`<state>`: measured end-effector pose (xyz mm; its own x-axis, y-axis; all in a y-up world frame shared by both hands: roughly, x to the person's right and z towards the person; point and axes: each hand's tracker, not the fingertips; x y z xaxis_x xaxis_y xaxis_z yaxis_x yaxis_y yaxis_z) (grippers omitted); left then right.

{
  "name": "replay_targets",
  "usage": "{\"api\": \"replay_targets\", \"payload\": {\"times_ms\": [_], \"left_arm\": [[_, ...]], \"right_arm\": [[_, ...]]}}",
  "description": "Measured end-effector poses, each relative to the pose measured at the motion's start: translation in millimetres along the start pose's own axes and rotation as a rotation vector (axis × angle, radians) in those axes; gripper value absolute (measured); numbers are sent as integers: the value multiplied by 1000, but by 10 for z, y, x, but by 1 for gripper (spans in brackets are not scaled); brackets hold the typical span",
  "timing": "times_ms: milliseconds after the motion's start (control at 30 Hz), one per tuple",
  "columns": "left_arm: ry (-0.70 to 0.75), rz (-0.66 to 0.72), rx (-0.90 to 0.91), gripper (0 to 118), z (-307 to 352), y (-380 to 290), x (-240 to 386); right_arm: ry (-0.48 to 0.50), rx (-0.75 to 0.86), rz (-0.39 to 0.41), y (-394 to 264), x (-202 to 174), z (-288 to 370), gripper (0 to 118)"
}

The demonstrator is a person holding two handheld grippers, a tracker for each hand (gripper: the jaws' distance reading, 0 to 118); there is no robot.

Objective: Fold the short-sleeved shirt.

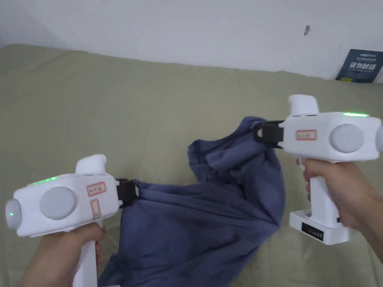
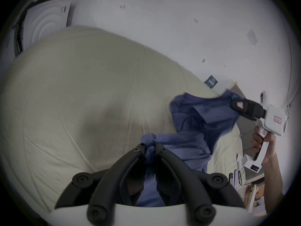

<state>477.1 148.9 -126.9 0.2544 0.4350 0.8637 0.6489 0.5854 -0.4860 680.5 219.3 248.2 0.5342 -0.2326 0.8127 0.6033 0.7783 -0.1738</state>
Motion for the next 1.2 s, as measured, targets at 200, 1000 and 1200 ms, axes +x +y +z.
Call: {"api": "replay_targets", "payload": {"times_ms": [200, 1000, 1200], "left_arm": [[-15, -43, 188, 12, 618, 323, 220], [-57, -197, 715, 12, 2290, 1981, 998], [-93, -131, 721, 11, 2044, 2296, 1111]], "right_arm": [[-45, 151, -99, 274, 112, 1054, 12], [-121, 576, -189, 1558, 68, 2926, 12], [-121, 603, -197, 1898, 99, 2822, 12]]}}
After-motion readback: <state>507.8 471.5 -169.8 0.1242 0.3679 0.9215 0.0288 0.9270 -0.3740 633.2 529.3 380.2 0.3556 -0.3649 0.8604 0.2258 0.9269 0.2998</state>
